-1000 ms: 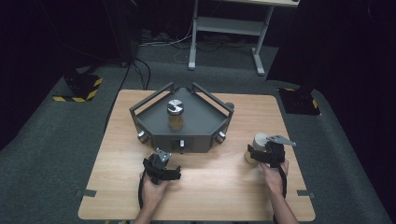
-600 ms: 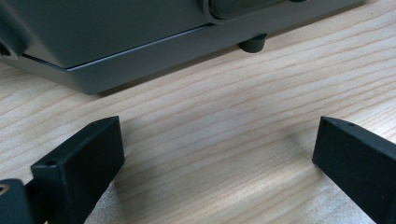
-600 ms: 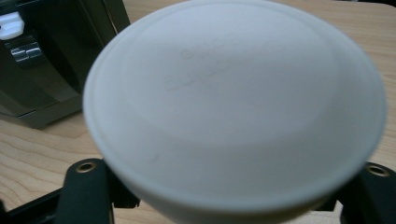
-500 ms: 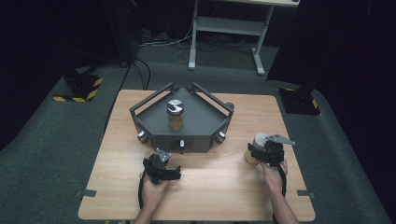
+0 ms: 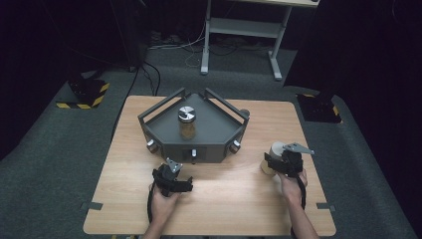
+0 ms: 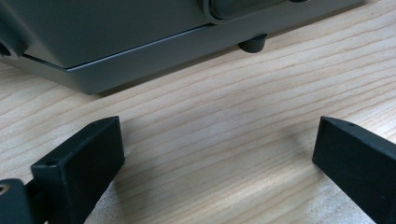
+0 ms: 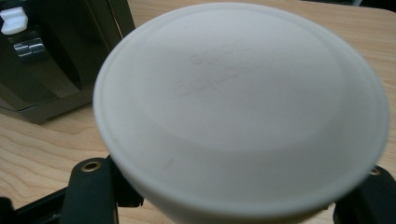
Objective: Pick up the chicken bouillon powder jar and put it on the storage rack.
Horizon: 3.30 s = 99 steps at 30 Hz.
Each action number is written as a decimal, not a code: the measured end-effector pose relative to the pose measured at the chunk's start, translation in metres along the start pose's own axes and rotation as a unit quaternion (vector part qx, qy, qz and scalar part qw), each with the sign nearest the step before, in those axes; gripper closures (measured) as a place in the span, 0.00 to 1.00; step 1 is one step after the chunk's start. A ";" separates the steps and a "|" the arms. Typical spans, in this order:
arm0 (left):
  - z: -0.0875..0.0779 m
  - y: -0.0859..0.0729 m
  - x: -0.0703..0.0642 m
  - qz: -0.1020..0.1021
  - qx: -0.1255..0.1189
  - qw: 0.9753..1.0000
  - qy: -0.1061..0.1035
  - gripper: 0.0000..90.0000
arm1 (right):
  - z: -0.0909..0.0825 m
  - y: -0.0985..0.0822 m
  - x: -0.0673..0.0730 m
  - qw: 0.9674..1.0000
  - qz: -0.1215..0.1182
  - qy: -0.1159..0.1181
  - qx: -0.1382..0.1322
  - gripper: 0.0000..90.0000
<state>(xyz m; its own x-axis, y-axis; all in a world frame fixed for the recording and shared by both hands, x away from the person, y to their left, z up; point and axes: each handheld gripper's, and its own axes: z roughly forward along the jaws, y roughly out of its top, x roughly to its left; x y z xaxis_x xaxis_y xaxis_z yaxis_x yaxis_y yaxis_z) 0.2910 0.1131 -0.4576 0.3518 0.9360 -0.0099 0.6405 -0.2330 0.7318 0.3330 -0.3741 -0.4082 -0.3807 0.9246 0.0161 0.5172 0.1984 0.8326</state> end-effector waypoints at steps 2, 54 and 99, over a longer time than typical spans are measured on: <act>0.000 0.000 0.000 0.000 0.000 1.000 0.000 0.02 | 0.000 0.001 -0.001 1.000 0.000 0.003 0.001 0.37; 0.000 0.000 0.000 -0.001 -0.001 1.000 0.001 0.03 | -0.037 0.089 0.004 0.991 -0.078 0.108 -0.023 0.38; -0.001 -0.002 0.003 -0.008 -0.006 1.000 -0.004 0.04 | 0.032 0.187 0.098 0.979 -0.133 0.155 -0.007 0.38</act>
<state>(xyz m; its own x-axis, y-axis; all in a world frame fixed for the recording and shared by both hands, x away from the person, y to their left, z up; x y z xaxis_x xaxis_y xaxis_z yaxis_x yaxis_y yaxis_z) 0.2902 0.1170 -0.4584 0.3476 0.9372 -0.0272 0.6382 -0.2153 0.7391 0.4173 -0.2358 -0.2686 -0.7151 0.6981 -0.0367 0.3585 0.4113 0.8380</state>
